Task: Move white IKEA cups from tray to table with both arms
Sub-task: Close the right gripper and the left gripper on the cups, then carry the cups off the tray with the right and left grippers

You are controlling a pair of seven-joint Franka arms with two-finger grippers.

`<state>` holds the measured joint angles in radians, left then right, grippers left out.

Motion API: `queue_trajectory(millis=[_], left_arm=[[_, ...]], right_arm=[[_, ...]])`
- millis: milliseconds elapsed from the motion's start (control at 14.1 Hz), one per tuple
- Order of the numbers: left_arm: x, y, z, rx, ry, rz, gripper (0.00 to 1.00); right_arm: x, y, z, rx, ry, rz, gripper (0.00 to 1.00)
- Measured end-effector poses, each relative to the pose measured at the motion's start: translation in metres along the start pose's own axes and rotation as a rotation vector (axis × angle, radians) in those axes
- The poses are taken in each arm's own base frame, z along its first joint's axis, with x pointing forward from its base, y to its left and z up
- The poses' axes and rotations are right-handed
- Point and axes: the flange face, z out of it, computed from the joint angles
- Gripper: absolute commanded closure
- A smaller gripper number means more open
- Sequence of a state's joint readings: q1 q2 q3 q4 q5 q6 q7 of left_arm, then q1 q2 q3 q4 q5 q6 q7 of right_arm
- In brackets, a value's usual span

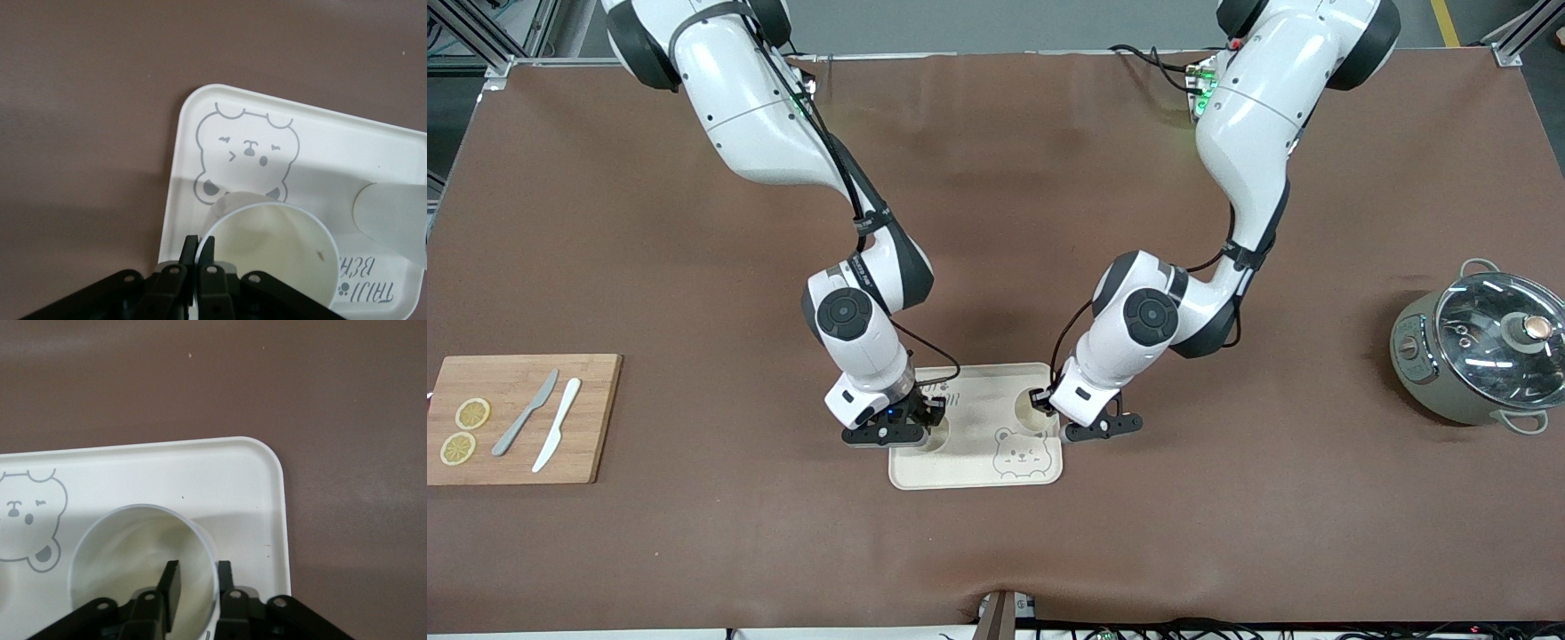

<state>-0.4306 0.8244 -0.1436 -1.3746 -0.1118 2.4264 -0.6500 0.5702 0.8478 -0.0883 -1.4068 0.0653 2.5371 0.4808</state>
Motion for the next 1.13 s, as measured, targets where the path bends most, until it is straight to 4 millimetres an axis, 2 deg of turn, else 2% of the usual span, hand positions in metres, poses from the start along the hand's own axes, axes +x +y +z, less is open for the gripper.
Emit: queue_trajectory(millis=[71, 354, 636, 919, 990, 1131], left_arm=[[0.005, -0.004, -0.008, 0.023, -0.011, -0.005, 1.00], [0.038, -0.036, -0.050, 0.134, -0.055, 0.020, 1.00], [0.060, -0.063, -0.073, 0.200, -0.051, 0.098, 1.00], [0.076, -0.084, -0.095, 0.295, -0.022, 0.216, 1.00], [0.084, -0.096, -0.102, 0.305, -0.024, 0.228, 1.00], [0.105, -0.133, -0.117, 0.317, -0.040, 0.238, 1.00]], right_arm=[[0.000, 0.000, 0.000, 0.001, 0.001, 0.000, 1.00], [0.000, -0.003, -0.002, 0.004, 0.003, 0.000, 1.00], [0.002, -0.007, -0.006, 0.012, 0.011, -0.004, 1.00], [0.014, -0.016, -0.022, 0.029, 0.022, 0.004, 1.00], [0.018, -0.018, -0.028, 0.026, 0.009, 0.005, 1.00], [0.026, -0.024, -0.046, 0.011, -0.032, 0.006, 1.00]])
